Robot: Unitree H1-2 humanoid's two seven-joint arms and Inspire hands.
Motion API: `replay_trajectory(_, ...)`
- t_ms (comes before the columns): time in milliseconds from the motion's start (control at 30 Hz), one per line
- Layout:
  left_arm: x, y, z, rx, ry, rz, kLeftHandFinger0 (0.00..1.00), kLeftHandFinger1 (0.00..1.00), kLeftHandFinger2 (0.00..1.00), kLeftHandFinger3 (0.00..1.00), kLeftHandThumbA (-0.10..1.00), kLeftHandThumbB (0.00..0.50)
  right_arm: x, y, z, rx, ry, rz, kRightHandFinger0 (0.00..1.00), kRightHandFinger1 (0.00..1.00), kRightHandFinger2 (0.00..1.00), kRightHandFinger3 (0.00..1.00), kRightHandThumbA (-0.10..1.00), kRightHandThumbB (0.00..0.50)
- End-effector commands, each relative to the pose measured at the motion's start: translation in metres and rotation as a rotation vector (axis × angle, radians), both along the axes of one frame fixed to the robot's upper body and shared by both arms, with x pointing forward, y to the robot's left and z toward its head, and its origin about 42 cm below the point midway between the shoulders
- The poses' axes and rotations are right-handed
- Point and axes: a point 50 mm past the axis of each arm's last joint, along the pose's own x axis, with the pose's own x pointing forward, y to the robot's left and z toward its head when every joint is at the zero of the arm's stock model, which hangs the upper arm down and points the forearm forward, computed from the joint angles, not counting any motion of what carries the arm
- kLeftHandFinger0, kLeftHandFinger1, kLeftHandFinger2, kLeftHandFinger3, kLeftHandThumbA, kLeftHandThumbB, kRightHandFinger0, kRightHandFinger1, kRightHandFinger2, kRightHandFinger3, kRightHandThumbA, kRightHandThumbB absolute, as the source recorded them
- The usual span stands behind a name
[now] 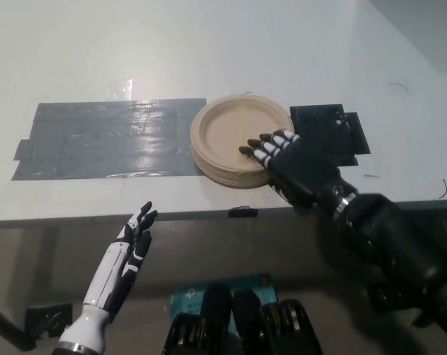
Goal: A stack of plates is kept in the middle of the desk close to the robot and the robot grabs the stack with its right hand, picks it up and hands it to a person.
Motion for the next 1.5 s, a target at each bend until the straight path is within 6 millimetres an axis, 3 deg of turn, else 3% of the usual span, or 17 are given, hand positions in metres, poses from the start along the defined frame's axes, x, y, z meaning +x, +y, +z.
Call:
replay_trajectory(0, 0.010, -0.003, 0.016, 0.000, -0.049, -0.024, 1.00, 1.00, 1.00, 1.00, 1.00, 0.000, 0.008, 0.003, 0.007, -0.051, -0.136, 0.080, 0.00, 0.02, 0.24, 0.51, -0.10, 0.341)
replay_trajectory(100, 0.012, -0.005, 0.018, 0.005, -0.054, -0.033, 1.00, 1.00, 1.00, 1.00, 1.00, 0.000, 0.012, 0.000, 0.013, -0.050, -0.173, 0.105, 0.00, 0.03, 0.28, 0.47, -0.10, 0.341)
replay_trajectory(200, 0.013, -0.005, 0.018, 0.003, -0.057, -0.037, 1.00, 1.00, 1.00, 1.00, 1.00, 0.000, 0.012, -0.002, 0.017, -0.074, -0.199, 0.114, 0.00, 0.00, 0.24, 0.52, -0.10, 0.341)
replay_trajectory(267, 0.013, -0.004, 0.018, 0.002, -0.063, -0.042, 1.00, 1.00, 1.00, 1.00, 1.00, 0.000, 0.013, -0.003, 0.017, -0.071, -0.204, 0.119, 0.00, 0.00, 0.23, 0.49, -0.10, 0.336)
replay_trajectory(300, 0.014, -0.004, 0.018, 0.002, -0.064, -0.042, 1.00, 1.00, 1.00, 1.00, 1.00, 0.000, 0.012, -0.005, 0.018, -0.049, -0.225, 0.128, 0.00, 0.00, 0.20, 0.45, -0.10, 0.364)
replay_trajectory(567, 0.014, -0.005, 0.020, 0.000, -0.057, -0.044, 1.00, 1.00, 1.00, 1.00, 1.00, 0.000, 0.012, -0.015, 0.031, 0.008, -0.288, 0.126, 0.00, 0.00, 0.20, 0.35, -0.10, 0.317)
replay_trajectory(600, 0.015, -0.005, 0.020, 0.001, -0.058, -0.044, 1.00, 1.00, 1.00, 1.00, 1.00, 0.000, 0.012, -0.016, 0.038, 0.017, -0.311, 0.130, 0.00, 0.00, 0.19, 0.38, -0.10, 0.318)
replay_trajectory(733, 0.015, -0.005, 0.020, 0.001, -0.057, -0.041, 1.00, 1.00, 1.00, 1.00, 1.00, 0.000, 0.011, -0.019, 0.063, 0.071, -0.385, 0.151, 0.00, 0.00, 0.02, 0.29, -0.10, 0.301)
replay_trajectory(900, 0.015, -0.005, 0.020, 0.008, -0.057, -0.045, 1.00, 1.00, 1.00, 1.00, 1.00, 0.000, 0.005, -0.026, 0.100, 0.114, -0.456, 0.176, 0.00, 0.00, 0.02, 0.28, -0.10, 0.327)
replay_trajectory(933, 0.016, -0.005, 0.020, 0.007, -0.057, -0.046, 1.00, 1.00, 1.00, 1.00, 1.00, 0.000, 0.002, -0.027, 0.110, 0.121, -0.478, 0.178, 0.00, 0.00, 0.07, 0.31, -0.10, 0.317)
replay_trajectory(1033, 0.016, -0.004, 0.021, 0.009, -0.059, -0.047, 1.00, 1.00, 1.00, 1.00, 1.00, 0.000, -0.007, -0.030, 0.134, 0.158, -0.550, 0.190, 0.00, 0.00, 0.01, 0.16, -0.10, 0.309)
replay_trajectory(1200, 0.015, -0.004, 0.020, 0.005, -0.056, -0.048, 1.00, 1.00, 1.00, 1.00, 1.00, 0.000, -0.024, -0.027, 0.162, 0.196, -0.607, 0.214, 0.00, 0.01, 0.00, 0.11, -0.10, 0.308)
replay_trajectory(1267, 0.014, -0.004, 0.019, 0.005, -0.054, -0.049, 1.00, 1.00, 1.00, 1.00, 1.00, 0.000, -0.029, -0.024, 0.165, 0.208, -0.599, 0.223, 0.00, 0.00, 0.00, 0.13, -0.10, 0.329)
replay_trajectory(1467, 0.012, -0.005, 0.018, 0.004, -0.048, -0.054, 1.00, 1.00, 1.00, 1.00, 1.00, 0.000, -0.029, -0.019, 0.147, 0.237, -0.563, 0.238, 0.00, 0.00, 0.00, 0.06, -0.10, 0.319)
